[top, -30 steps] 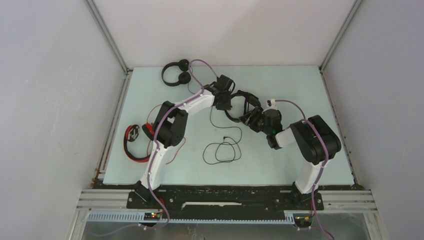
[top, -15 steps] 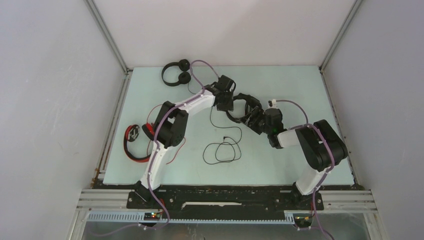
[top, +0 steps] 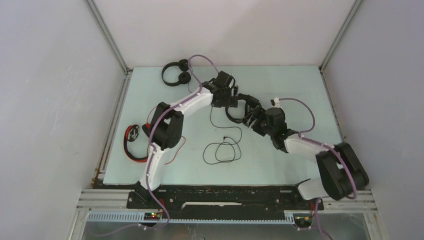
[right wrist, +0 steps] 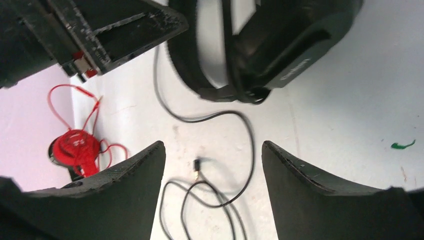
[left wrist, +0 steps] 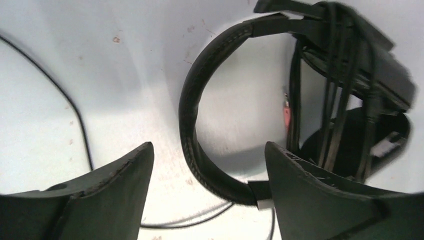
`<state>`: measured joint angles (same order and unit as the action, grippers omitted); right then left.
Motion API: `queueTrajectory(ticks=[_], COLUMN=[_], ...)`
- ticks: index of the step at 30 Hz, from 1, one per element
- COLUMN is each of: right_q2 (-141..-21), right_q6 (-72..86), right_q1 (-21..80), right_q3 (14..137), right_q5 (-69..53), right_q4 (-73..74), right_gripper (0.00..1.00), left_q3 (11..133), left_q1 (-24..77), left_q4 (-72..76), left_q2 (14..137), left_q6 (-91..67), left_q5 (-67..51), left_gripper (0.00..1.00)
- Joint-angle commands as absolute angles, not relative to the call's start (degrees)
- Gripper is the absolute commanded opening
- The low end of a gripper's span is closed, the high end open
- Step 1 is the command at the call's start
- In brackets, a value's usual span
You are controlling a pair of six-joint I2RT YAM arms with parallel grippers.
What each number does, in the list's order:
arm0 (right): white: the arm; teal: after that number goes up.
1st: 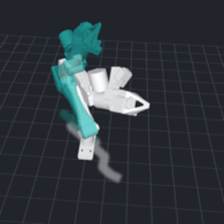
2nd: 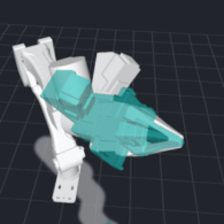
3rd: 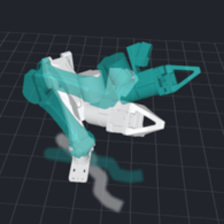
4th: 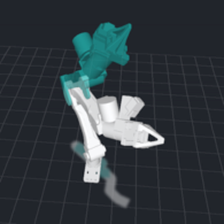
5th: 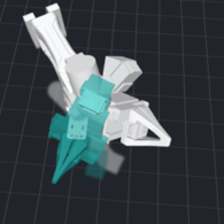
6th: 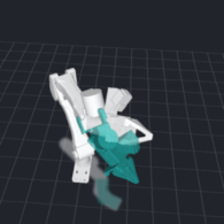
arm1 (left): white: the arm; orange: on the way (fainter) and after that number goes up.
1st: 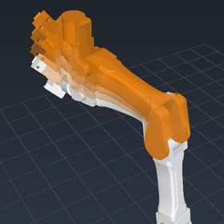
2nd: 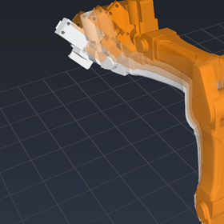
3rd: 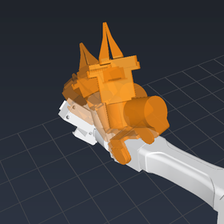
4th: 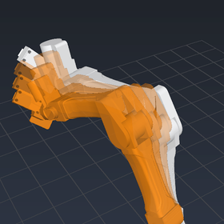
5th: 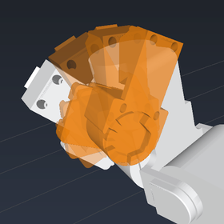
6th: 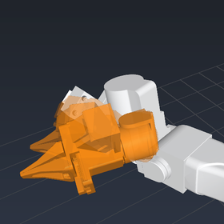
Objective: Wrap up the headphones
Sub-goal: Wrap the headphones cable around the headphones.
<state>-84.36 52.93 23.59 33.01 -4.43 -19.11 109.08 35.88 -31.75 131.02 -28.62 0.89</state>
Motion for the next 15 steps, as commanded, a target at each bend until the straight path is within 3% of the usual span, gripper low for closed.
queueTrajectory(ticks=[1, 9, 15], right_q2=[-74.0, -61.0, -54.6], right_q6=[48.3, 40.0, 37.9], right_q1=[26.0, 32.8, 34.2], right_q3=[33.4, 33.5, 33.8], right_q5=[-1.2, 1.1, 0.6], right_q4=[-11.6, -3.6, -0.9], right_gripper=[0.73, 0.74, 0.72], left_q3=[109.1, 110.0, 112.3], left_q1=[36.2, 35.6, 28.2], left_q4=[-34.4, -39.7, -39.8], left_q2=[120.8, 111.8, 112.8], left_q6=[-24.4, -14.4, -14.5], left_q5=[3.9, 23.4, 23.8], left_gripper=[0.87, 1.00, 1.00])
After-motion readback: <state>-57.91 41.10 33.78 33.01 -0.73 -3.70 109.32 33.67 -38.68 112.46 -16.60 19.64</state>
